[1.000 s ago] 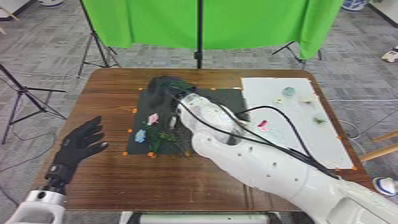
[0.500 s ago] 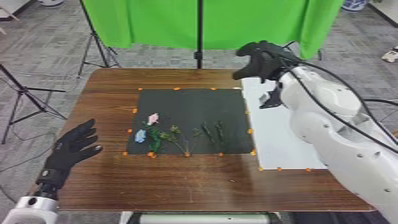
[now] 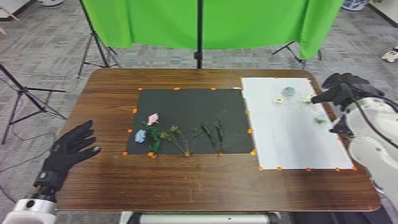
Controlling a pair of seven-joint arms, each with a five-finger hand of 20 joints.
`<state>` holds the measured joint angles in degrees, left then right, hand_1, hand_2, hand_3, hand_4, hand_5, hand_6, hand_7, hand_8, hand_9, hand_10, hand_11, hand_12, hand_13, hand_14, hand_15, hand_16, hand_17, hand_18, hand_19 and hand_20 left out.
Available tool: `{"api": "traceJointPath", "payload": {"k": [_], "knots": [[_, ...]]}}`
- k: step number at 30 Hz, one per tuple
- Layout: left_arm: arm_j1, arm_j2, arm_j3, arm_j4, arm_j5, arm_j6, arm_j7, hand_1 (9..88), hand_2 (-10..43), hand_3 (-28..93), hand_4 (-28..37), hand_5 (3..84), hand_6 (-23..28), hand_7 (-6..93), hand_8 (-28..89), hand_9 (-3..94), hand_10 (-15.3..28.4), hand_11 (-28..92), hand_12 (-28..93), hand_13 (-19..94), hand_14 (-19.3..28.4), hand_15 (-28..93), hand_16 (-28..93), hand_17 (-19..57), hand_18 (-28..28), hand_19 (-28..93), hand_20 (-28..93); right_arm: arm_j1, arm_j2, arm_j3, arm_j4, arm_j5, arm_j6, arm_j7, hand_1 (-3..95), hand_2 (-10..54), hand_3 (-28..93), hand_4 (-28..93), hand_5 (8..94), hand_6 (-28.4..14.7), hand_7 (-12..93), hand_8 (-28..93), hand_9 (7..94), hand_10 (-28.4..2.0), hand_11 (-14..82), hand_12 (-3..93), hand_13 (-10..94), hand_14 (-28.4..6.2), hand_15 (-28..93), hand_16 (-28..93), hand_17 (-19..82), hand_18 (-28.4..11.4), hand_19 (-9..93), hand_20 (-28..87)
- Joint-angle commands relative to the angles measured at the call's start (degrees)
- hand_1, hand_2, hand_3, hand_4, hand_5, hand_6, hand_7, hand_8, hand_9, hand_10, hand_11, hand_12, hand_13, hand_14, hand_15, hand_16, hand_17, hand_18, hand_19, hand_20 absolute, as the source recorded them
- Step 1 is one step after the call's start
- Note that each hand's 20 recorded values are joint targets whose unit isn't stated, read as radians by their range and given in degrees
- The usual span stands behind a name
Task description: Arrange flowers
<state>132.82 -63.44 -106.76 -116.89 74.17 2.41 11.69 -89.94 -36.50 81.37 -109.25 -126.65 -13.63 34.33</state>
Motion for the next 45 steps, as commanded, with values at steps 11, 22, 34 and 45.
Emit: {"api": "traceJointPath", "payload": {"k": [11, 22, 34, 45], "knots": [[0.9, -0.9, 0.35, -0.09, 0.26, -0.05, -0.99, 44.1, -9.5, 59, -8.4, 29.3, 2.3, 14.5, -8, 29.3, 8.9, 16, 15, 30, 13.7, 16, 2, 8.4, 11.2, 7, 20, 2.3, -1.8, -7.1, 10.7, -1.7, 3.0, 2.4, 31.5, -9.5, 64, -13, 51.7, -2.3, 11, -6, 66.3, -17.3, 23.9, 28.0, 81, -7.1, 62, 34, 54, -18.3, 93, 53], [0.8, -0.73, 0.28, 0.05, -0.07, -0.49, -1.32, 44.0, -9.5, 59, -8.3, 29.5, 2.3, 14.6, -8, 29.3, 8.9, 16, 15, 30, 13.7, 16, 2, 8.3, 11.1, 6, 20, -0.1, -2.9, -9.7, 13.8, 1.4, 14.0, -0.8, 39.4, -9.5, 67, -16, 56.8, 0.8, 16, -9, 71.3, -13.8, 24.8, 26.5, 84, -4.4, 63, 34, 56, -16.9, 93, 53], [0.7, -0.68, 0.16, 0.2, -0.11, -0.72, -1.49, 44.0, -9.5, 59, -8.4, 29.6, 2.4, 14.5, -8, 29.3, 8.9, 16, 15, 30, 13.7, 16, 2, 8.3, 11.1, 7, 20, -0.5, -3.1, -9.6, 12.5, 5.1, 19.9, -0.7, 62.0, -9.5, 57, -18, 74.8, 1.1, 22, 5, 87.7, -8.1, 10.7, 45.1, 89, -1.4, 65, 36, 61, -15.1, 93, 61], [1.9, -0.62, -0.97, -0.33, -0.35, -0.18, -1.24, 43.8, -9.5, 60, -8.4, 29.7, 2.4, 14.5, -8, 29.3, 8.8, 16, 15, 30, 13.7, 16, 2, 8.3, 11.1, 7, 20, 13.5, -5.3, -15.7, -0.2, 10.8, 22.2, -5.5, 63.0, -9.5, 57, -16, 78.4, 0.2, 24, 8, 89.2, -8.1, 11.1, 45.9, 89, -1.3, 65, 36, 62, -14.9, 93, 61]]}}
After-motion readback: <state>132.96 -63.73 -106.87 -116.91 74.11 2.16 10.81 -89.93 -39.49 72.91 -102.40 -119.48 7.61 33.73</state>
